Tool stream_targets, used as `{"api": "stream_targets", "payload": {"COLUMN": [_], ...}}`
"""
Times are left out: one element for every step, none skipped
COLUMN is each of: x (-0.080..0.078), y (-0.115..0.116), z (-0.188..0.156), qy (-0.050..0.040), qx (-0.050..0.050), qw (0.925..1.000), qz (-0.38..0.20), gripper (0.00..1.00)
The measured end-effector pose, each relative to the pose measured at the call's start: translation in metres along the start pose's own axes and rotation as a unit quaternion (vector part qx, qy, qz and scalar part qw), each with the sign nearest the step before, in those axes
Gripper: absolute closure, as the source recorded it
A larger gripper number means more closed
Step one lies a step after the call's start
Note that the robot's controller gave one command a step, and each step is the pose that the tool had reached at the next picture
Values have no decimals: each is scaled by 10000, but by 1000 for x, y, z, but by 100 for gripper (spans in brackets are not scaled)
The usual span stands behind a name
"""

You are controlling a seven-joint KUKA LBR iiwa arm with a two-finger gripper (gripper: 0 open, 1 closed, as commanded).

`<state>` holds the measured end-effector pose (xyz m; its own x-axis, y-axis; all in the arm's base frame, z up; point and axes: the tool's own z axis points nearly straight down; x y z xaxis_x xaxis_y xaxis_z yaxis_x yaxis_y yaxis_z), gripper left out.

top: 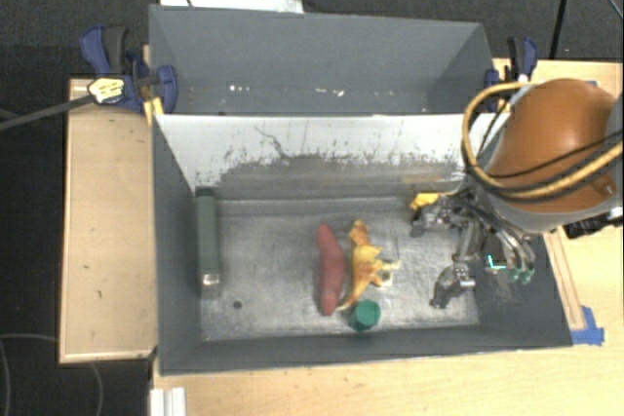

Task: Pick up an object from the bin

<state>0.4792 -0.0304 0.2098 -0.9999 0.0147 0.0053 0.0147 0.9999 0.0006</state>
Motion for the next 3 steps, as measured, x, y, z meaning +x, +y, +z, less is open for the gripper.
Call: {"api": "stream_targets", "payload": {"x": [-2,-2,-2], "y": [0,0,-8], "z": [-4,-2,33], "qy": [-40,-46,20], "qx": [3,4,-3], "qw": [10000,10000,10000], "qz": [-7,-10,12], "gripper": [0,0,0]}}
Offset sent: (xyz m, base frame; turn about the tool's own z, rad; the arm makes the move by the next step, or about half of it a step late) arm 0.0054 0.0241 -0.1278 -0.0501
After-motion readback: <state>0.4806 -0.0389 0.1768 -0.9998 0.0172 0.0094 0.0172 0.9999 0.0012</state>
